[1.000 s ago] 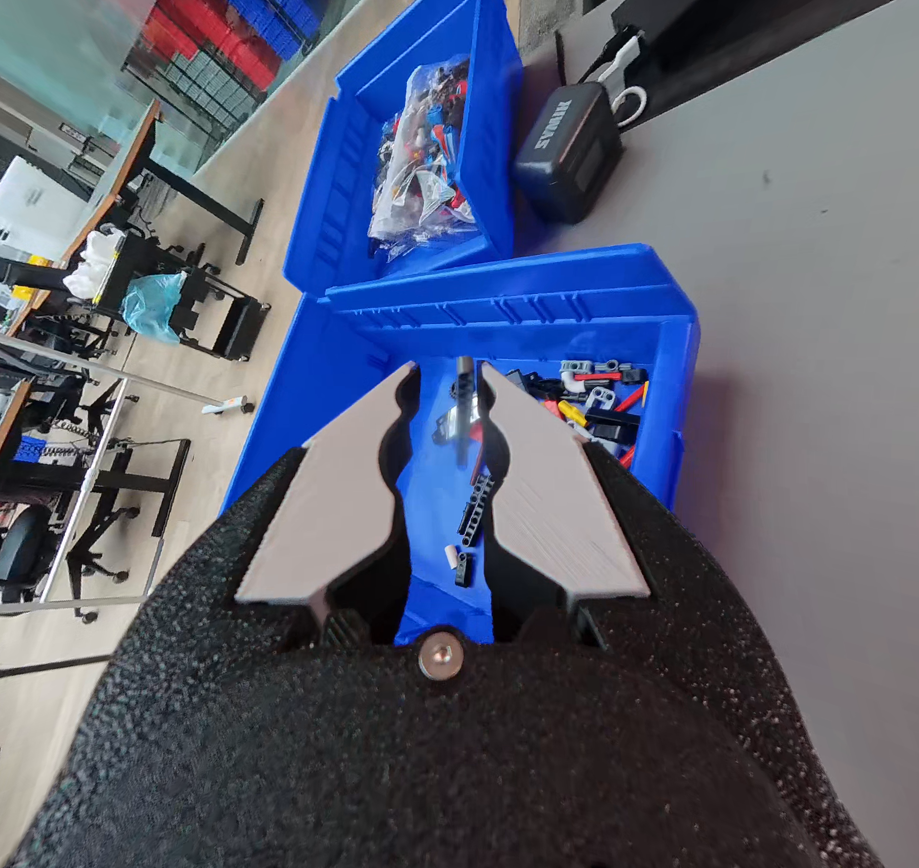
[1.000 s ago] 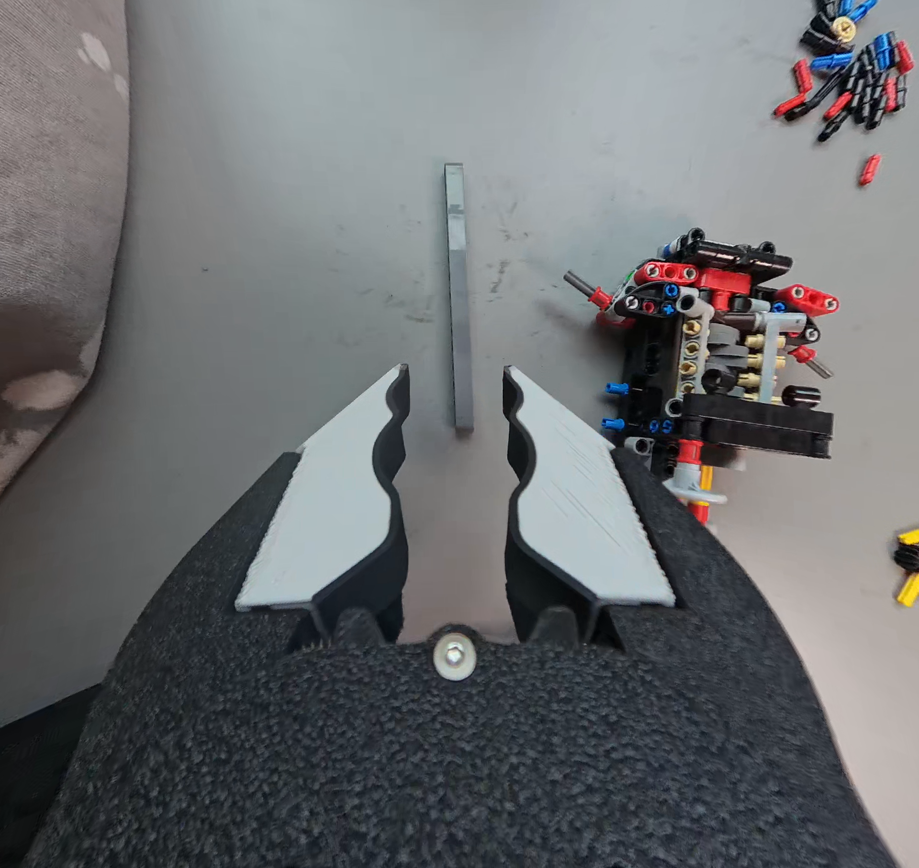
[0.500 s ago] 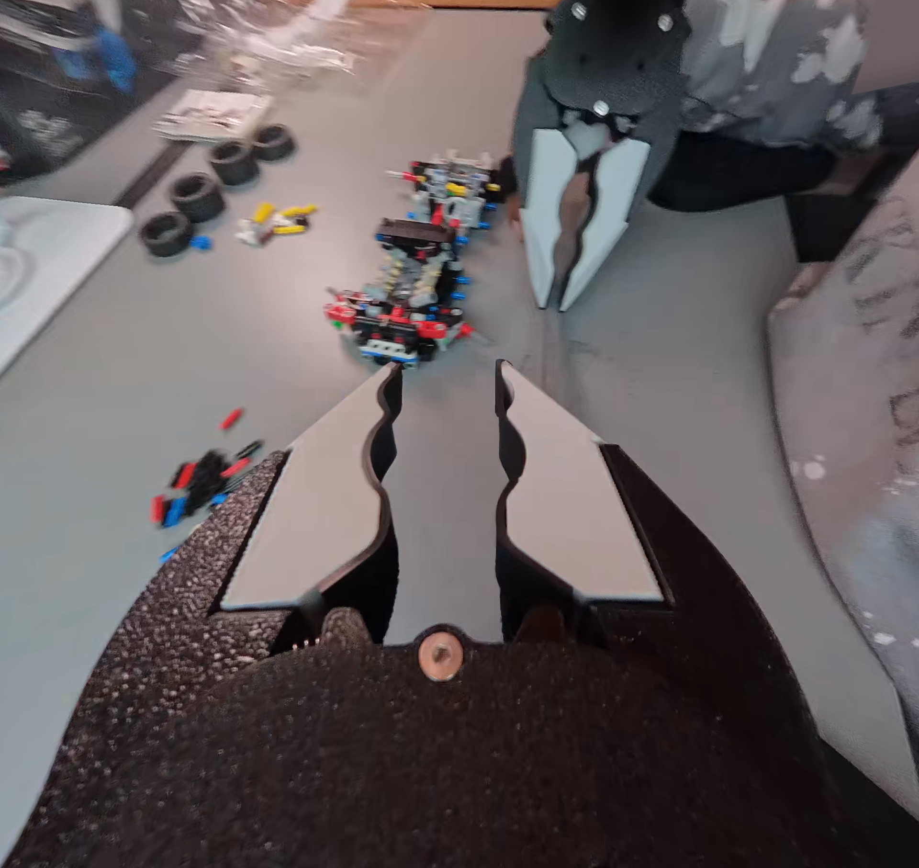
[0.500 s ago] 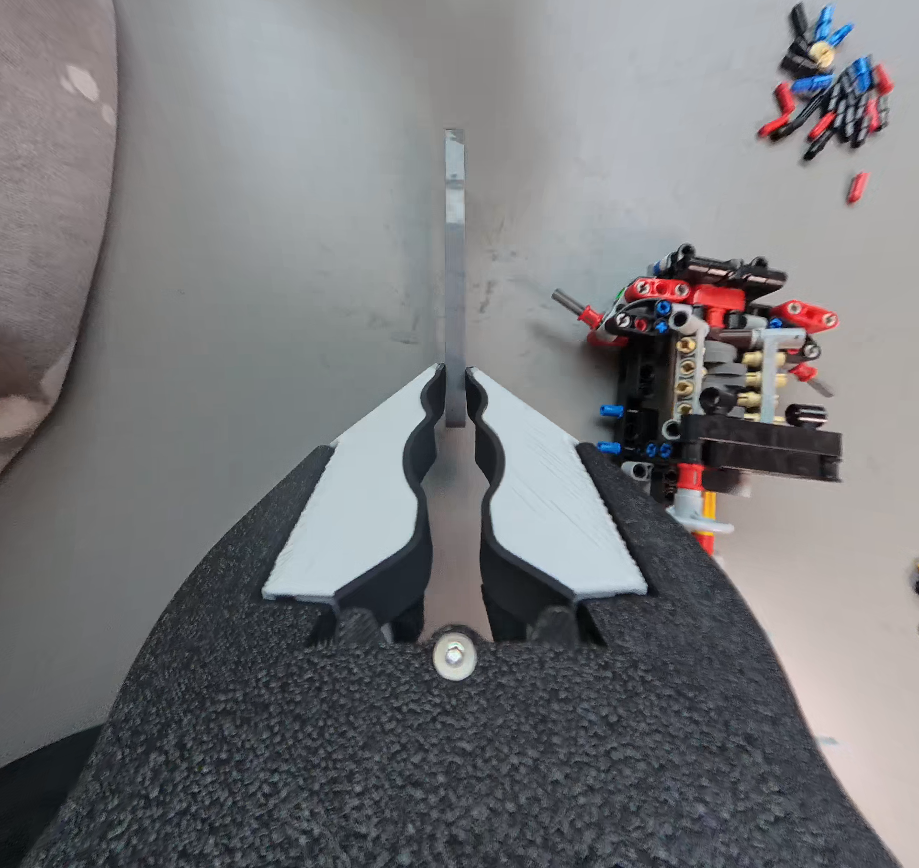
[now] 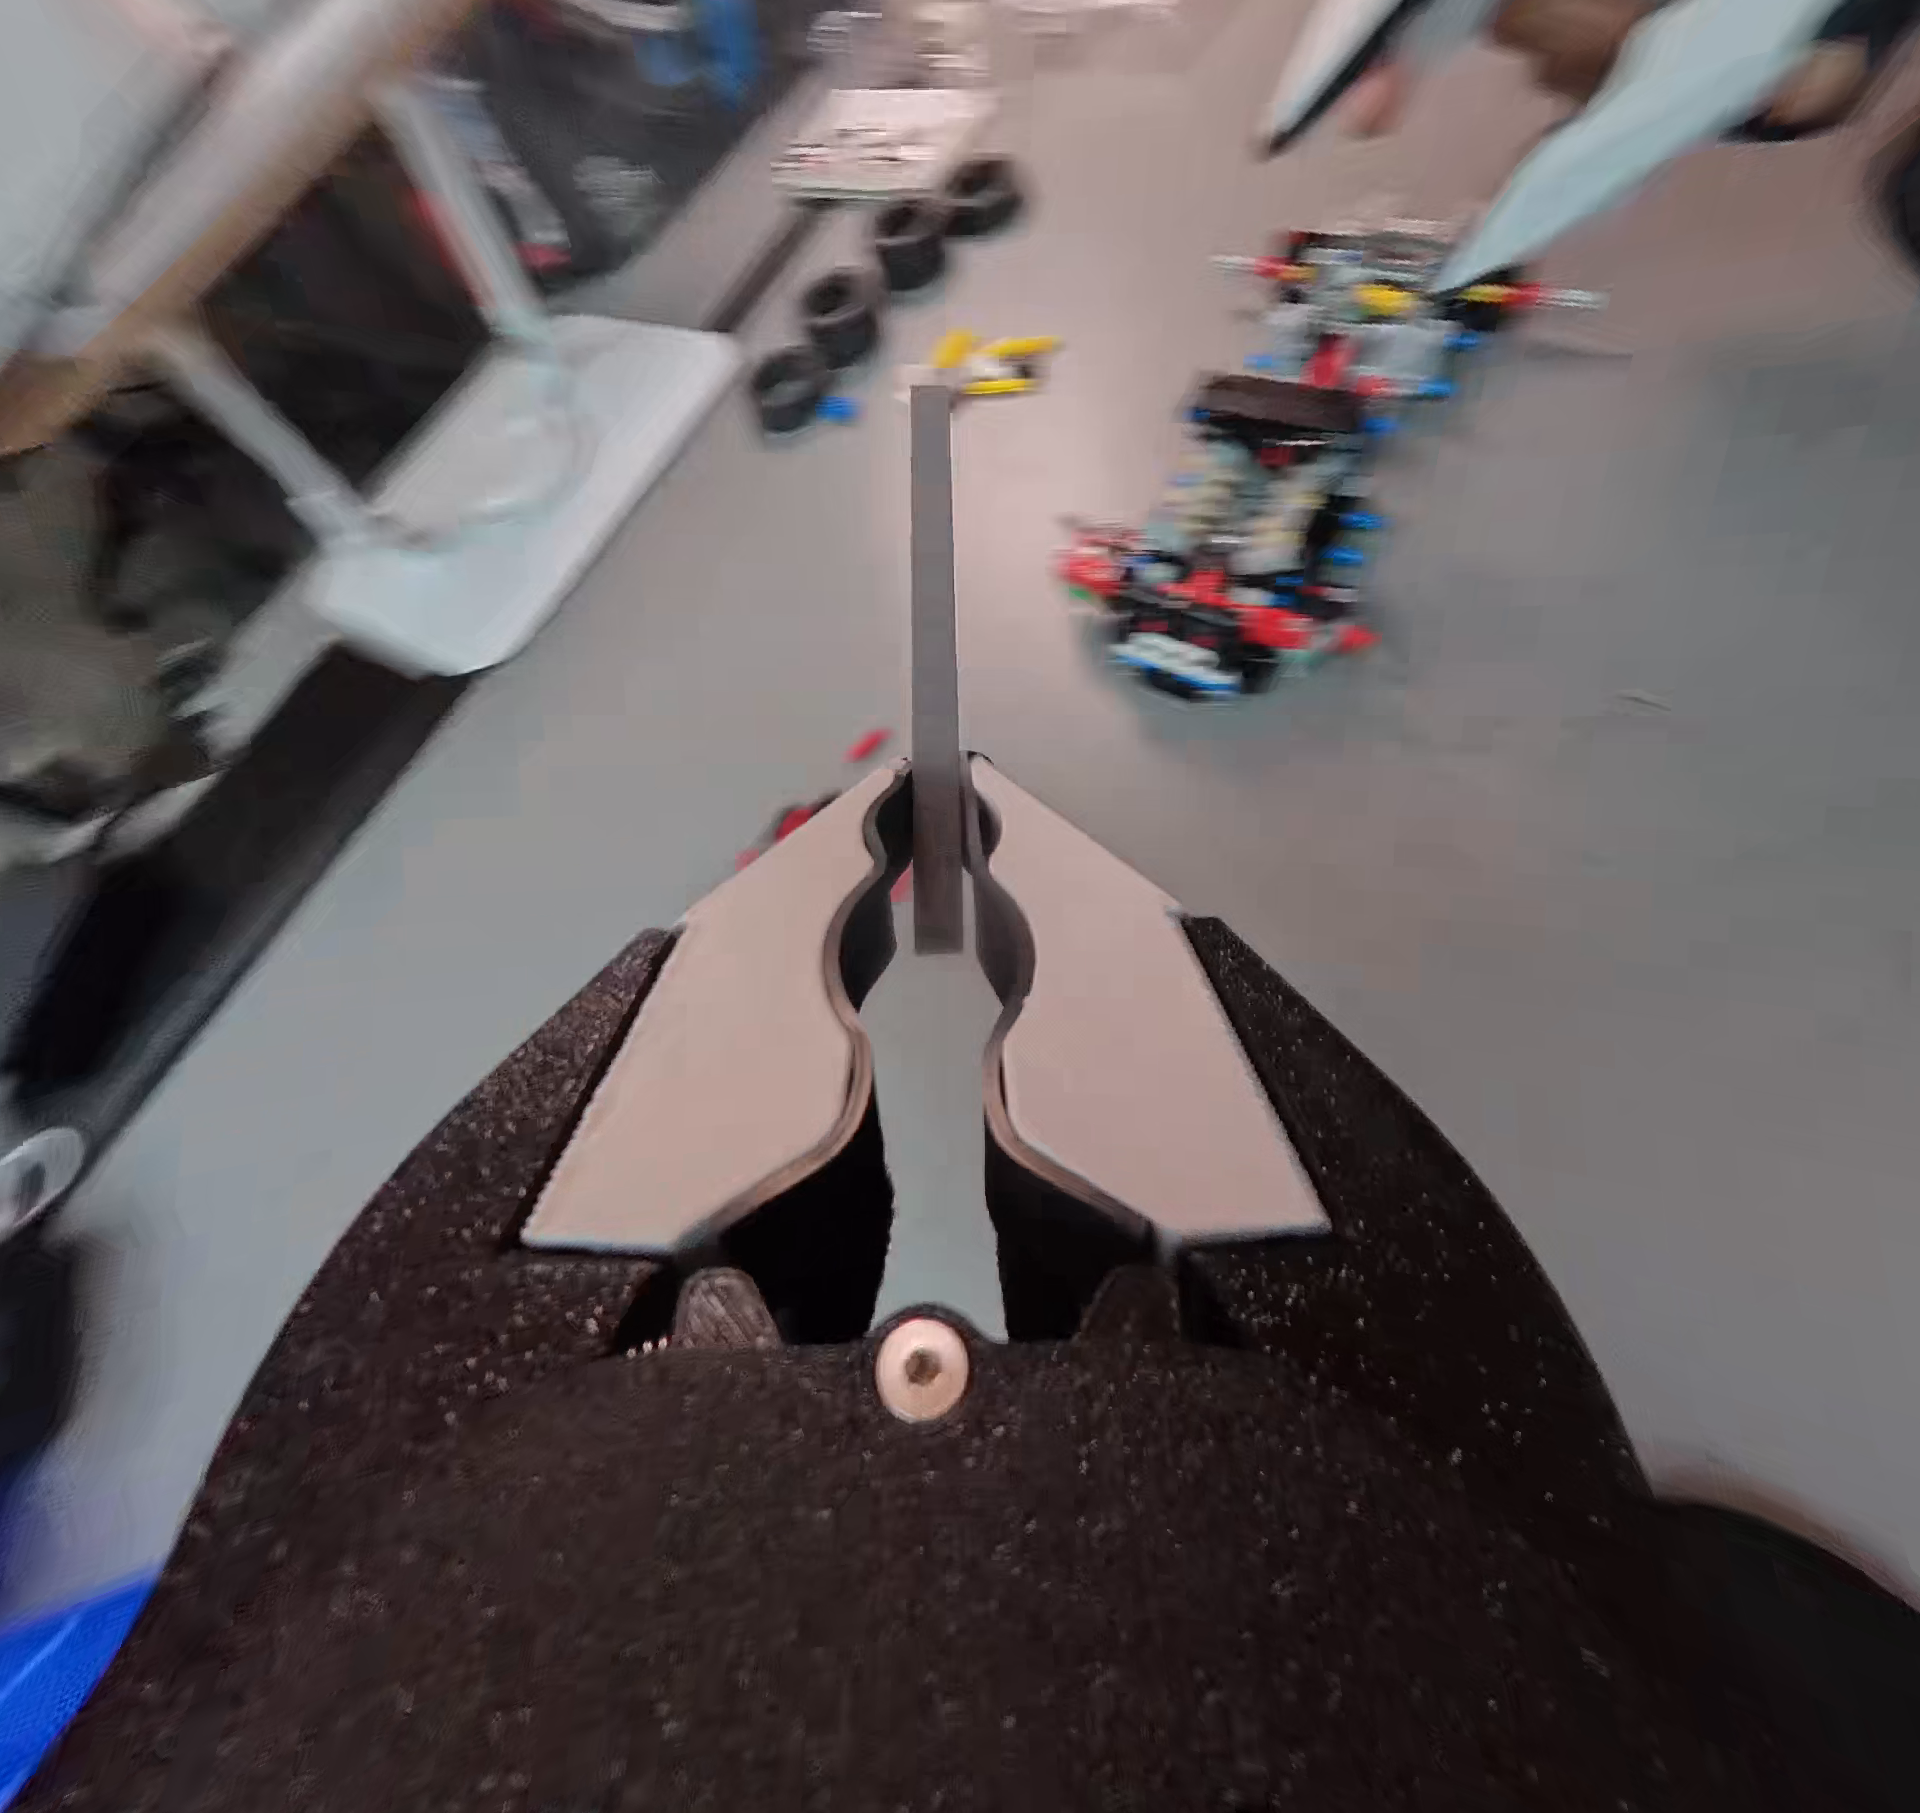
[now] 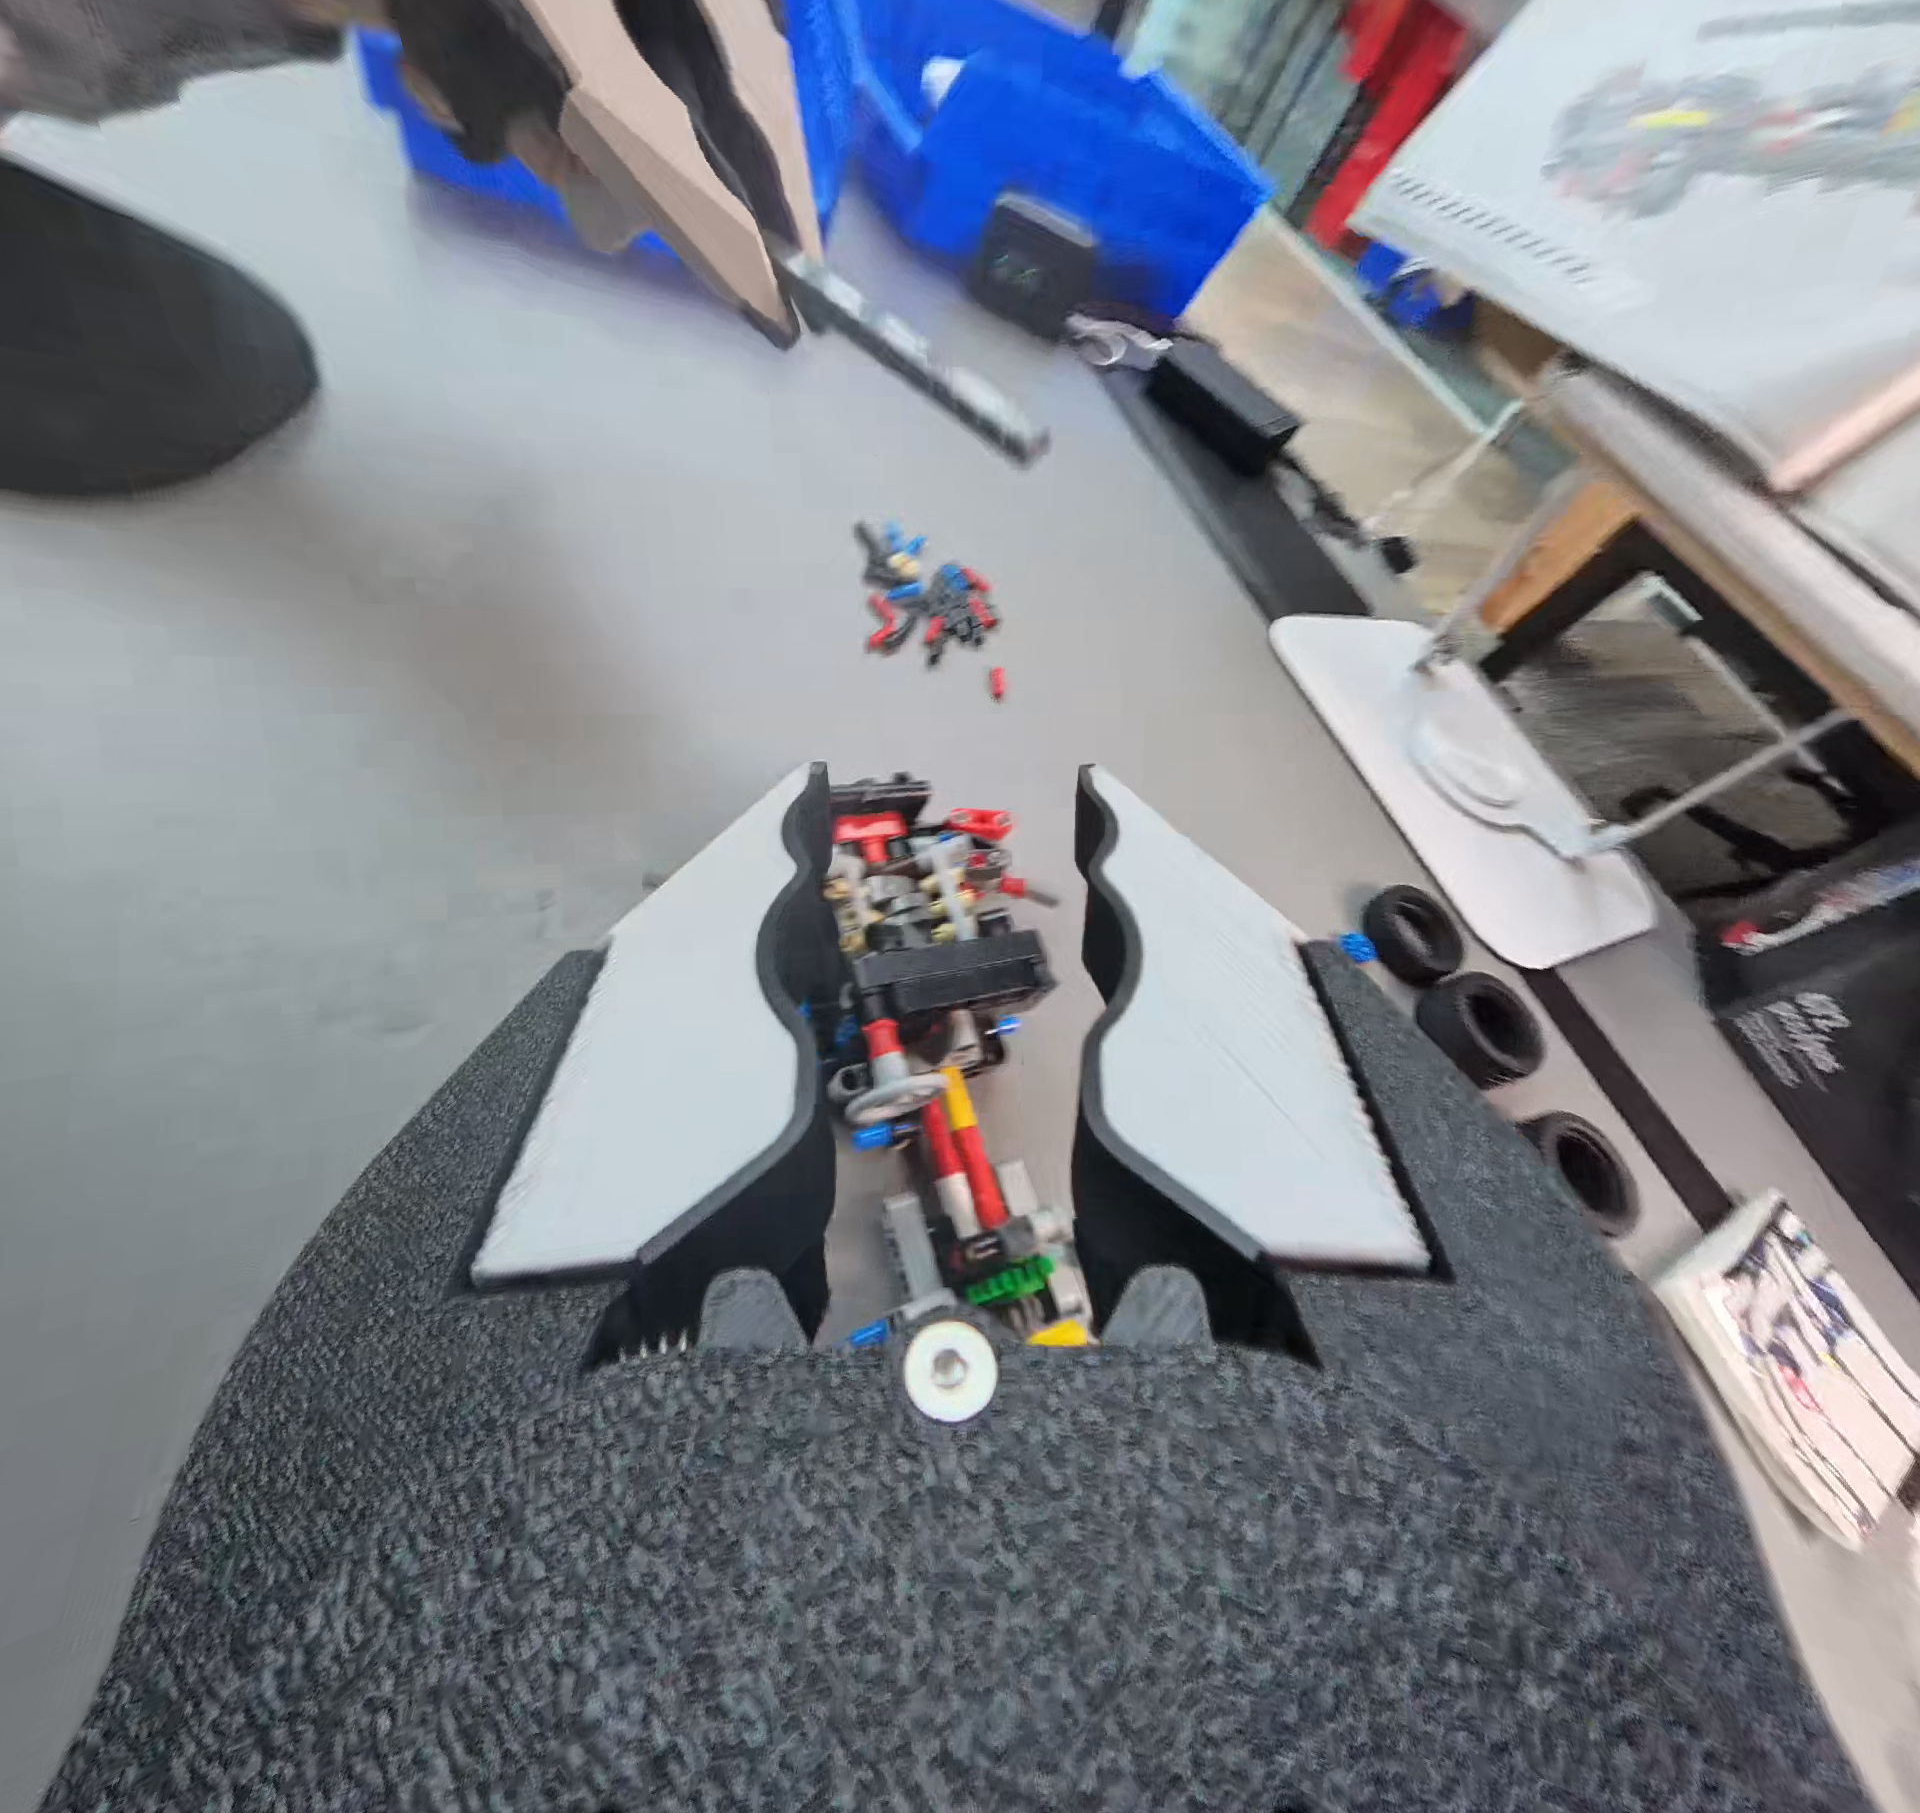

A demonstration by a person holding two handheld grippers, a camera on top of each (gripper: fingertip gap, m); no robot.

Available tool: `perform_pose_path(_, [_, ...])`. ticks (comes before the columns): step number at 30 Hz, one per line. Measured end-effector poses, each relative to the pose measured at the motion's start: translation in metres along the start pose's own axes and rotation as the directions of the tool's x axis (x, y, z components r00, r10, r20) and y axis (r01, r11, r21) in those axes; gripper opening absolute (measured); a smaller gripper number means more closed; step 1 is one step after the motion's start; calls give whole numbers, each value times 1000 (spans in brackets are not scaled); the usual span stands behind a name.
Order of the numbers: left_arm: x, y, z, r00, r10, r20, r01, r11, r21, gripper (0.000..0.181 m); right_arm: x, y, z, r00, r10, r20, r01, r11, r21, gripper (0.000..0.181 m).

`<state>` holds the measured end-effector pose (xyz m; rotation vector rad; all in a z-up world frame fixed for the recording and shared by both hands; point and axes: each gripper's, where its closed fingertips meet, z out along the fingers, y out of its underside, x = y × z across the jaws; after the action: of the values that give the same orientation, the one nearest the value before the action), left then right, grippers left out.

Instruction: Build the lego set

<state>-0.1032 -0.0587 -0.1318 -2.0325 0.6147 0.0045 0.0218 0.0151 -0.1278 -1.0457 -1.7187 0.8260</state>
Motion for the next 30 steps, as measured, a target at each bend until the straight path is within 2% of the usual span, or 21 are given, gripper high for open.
perform_pose_path(1, [-45, 6, -20, 979, -41, 201, 41, 999, 1, 8, 16, -5, -6, 998, 41, -52, -40, 999, 37, 45])
perform_pose_path(3, [-121, 36, -78, 826, -62, 560, 119, 991, -66, 8, 39, -2, -16, 987, 123, -105, -118, 992, 51, 47])
perform_pose_path(5, [-165, 83, -141, 630, -14, 776, 262, 945, -195, 8, 59, 10, -23, 973, 148, -180, -145, 989, 31, 46])
perform_pose_path(6, [-174, 107, -166, 557, 5, 830, 349, 906, -239, 8, 67, 18, -24, 966, 146, -211, -146, 989, 16, 47])
perform_pose_path(7, [-178, 128, -183, 518, 1, 856, 430, 864, -261, 7, 73, 24, -26, 960, 147, -239, -150, 989, 4, 46])
perform_pose_path(9, [-178, 157, -198, 487, -14, 873, 521, 808, -277, 17, 79, 35, -25, 952, 165, -257, -173, 985, -12, 46])
perform_pose_path(10, [-177, 164, -199, 488, -19, 873, 537, 795, -283, 22, 78, 38, -24, 953, 178, -244, -188, 982, -18, 47])
perform_pose_path(12, [-177, 162, -194, 493, -31, 869, 516, 815, -264, 31, 75, 41, -21, 957, 196, -212, -205, 978, -22, 46])
perform_pose_path(13, [-178, 156, -190, 496, -38, 867, 493, 835, -246, 25, 70, 41, -19, 962, 199, -187, -208, 978, -27, 46])
perform_pose_path(14, [-178, 148, -186, 504, -44, 862, 464, 856, -228, 27, 66, 42, -18, 966, 199, -163, -207, 978, -33, 48])
perform_pose_path(17, [-173, 113, -162, 570, -81, 818, 333, 932, -139, 31, 57, 42, -14, 974, 188, -125, -194, 980, -36, 51])
perform_pose_path(20, [-152, 69, -128, 693, -170, 701, 213, 977, 27, 36, 48, 44, -9, 976, 200, -85, -205, 978, -47, 55])
perform_pose_path(24, [-121, 17, -93, 810, -305, 500, 174, 940, 293, 45, 44, 43, -4, 977, 200, -78, -204, 978, -41, 55])
perform_pose_path(27, [-120, -1, -74, 839, -318, 441, 170, 924, 343, 52, 50, 39, -2, 971, 218, -94, -220, 975, -12, 55])
perform_pose_path(30, [-137, -19, -57, 849, -313, 426, 154, 917, 367, 57, 69, 26, 5, 952, 276, -132, -271, 961, 56, 47])
